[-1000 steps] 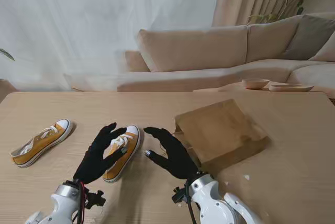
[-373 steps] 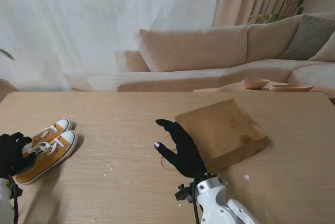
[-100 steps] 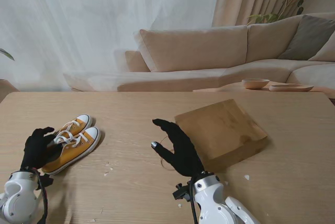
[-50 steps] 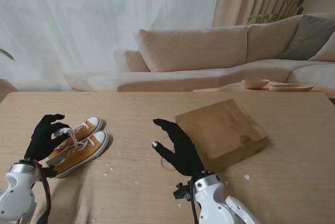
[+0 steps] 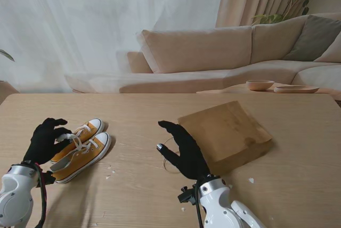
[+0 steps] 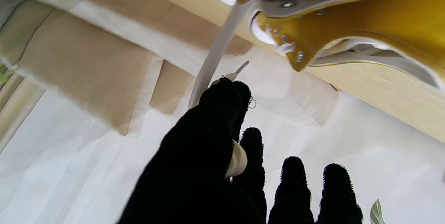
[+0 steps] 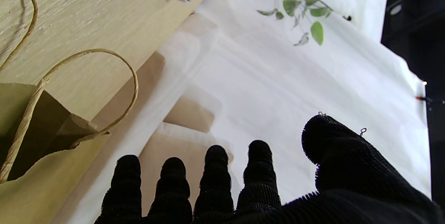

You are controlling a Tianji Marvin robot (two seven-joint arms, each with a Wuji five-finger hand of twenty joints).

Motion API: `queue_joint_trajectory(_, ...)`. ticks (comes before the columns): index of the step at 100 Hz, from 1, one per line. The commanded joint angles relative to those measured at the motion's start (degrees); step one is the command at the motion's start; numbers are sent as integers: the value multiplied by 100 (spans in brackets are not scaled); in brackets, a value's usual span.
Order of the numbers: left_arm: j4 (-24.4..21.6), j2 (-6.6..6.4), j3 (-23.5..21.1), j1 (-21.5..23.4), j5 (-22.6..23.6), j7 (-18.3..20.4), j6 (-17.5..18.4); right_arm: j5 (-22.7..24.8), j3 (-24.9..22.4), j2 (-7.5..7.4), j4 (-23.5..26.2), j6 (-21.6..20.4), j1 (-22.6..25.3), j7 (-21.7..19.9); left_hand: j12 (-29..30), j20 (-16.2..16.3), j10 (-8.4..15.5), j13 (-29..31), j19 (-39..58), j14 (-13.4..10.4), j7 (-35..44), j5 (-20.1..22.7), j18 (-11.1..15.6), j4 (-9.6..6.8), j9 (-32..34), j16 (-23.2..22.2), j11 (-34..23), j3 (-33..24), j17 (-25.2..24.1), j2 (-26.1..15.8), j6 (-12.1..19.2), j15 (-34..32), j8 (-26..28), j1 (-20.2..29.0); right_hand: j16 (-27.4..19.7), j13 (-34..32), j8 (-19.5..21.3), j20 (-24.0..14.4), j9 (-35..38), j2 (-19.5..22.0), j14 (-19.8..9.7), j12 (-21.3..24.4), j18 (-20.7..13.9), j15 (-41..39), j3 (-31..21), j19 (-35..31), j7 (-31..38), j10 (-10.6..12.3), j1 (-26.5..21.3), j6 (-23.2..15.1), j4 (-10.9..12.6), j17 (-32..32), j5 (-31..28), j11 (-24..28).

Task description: Bag the shoes

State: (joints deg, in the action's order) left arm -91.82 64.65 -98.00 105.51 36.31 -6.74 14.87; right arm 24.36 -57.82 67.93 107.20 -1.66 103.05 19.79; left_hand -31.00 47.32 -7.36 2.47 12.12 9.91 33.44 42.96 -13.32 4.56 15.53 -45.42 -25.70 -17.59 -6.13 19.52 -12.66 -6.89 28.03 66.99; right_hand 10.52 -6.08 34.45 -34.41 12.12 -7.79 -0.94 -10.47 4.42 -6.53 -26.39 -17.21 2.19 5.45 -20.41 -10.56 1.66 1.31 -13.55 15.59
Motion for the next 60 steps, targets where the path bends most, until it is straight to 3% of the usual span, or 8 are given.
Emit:
queue_joint_trajectory(1, -99, -73, -73, 112, 89, 124, -110, 13, -2, 34, 66, 2, 70, -52, 29, -25, -32, -135, -97, -74, -247, -247, 12, 30, -212, -11, 143, -532, -34, 155, 100, 42, -33, -348, 46, -7, 100, -137, -110, 110, -60, -9, -4, -31, 150, -76, -16, 149, -44, -120, -91, -5, 13, 99)
queue_joint_trajectory(8, -169, -109, -128, 187, 382, 182, -297, 27, -15, 34, 81, -1, 90, -41, 88, -179, -15, -196, -137, -83, -569, -405, 2, 202, -280, 68, 258, -1522, -26, 352, 58, 62, -87, -1233, 47, -11, 100, -137, -106, 104, -52, -8, 0, -32, 151, -78, -15, 147, -43, -118, -91, -8, 8, 98)
queue_joint_trajectory(13, -230, -144, -181, 247, 549, 319, -450, 34, -24, 34, 91, -3, 104, -29, 134, -314, 10, -194, -187, -101, -842, -568, 4, 85, -370, 211, 349, -2149, -12, 311, -69, 95, -230, -1898, 47, -10, 100, -137, -103, 102, -51, -9, 1, -32, 147, -78, -14, 146, -46, -120, -90, -8, 6, 100)
queue_joint_trajectory(17, -300, -171, -225, 308, 639, 470, -569, 38, -29, 35, 98, -4, 113, -21, 165, -413, 46, -175, -242, -129, -963, -645, 25, 23, -434, 349, 415, -2288, 3, 311, -72, 147, -336, -2127, 48, -16, 99, -137, -102, 99, -52, -10, 1, -36, 145, -77, -14, 149, -50, -117, -89, -8, 7, 103)
queue_joint_trajectory(47, -413, -224, -230, 496, 1074, 683, -1120, 67, -39, 39, 116, -37, 145, 25, 226, -672, 10, -148, -358, -185, -1027, -344, 66, 51, -477, 702, 553, -2331, 36, 311, -375, 209, -417, -2333, 47, -9, 96, -136, -104, 96, -54, -11, 5, -36, 144, -77, -15, 147, -43, -118, -91, -10, 5, 105)
queue_joint_trajectory(60, -420, -254, -168, 493, 1208, 825, -1300, 71, -33, 38, 114, -52, 144, 28, 277, -784, 59, -138, -389, -213, -1223, -492, 93, 66, -510, 868, 703, -2304, 50, 355, -327, 228, -472, -2433, 46, -12, 95, -135, -105, 97, -49, -9, 5, -37, 143, -77, -14, 146, -40, -120, -92, -12, 2, 102)
